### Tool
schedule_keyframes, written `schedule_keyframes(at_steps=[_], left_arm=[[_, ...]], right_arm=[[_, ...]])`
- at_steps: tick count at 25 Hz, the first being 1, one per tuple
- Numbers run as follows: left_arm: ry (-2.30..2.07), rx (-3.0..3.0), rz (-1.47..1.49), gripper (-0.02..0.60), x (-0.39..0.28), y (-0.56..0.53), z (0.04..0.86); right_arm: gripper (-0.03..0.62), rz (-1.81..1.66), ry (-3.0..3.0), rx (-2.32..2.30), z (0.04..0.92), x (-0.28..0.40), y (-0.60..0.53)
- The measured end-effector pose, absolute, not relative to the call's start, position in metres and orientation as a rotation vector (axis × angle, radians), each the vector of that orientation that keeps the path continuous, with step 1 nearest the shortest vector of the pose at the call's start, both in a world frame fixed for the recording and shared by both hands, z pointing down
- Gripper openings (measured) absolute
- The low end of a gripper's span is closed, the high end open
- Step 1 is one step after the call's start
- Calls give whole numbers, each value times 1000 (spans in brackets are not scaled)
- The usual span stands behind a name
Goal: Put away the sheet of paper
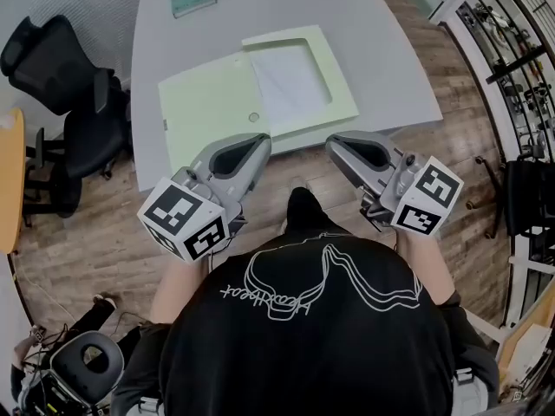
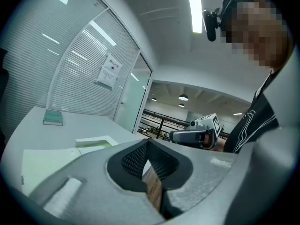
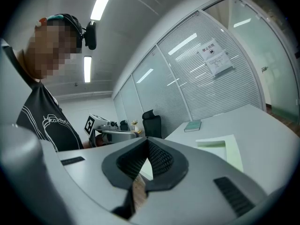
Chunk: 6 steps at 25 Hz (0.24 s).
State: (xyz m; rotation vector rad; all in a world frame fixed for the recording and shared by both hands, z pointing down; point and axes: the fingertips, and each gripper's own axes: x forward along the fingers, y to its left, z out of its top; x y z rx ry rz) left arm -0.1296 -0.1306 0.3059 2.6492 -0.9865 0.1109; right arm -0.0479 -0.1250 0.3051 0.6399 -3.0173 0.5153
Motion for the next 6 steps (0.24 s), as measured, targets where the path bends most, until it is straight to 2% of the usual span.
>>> schedule_keyframes(at_steps=[6], left_arm=[[-984, 2654, 108, 9, -126, -128, 306]], right_arm=[[8, 511, -3014, 626, 308, -49, -120]])
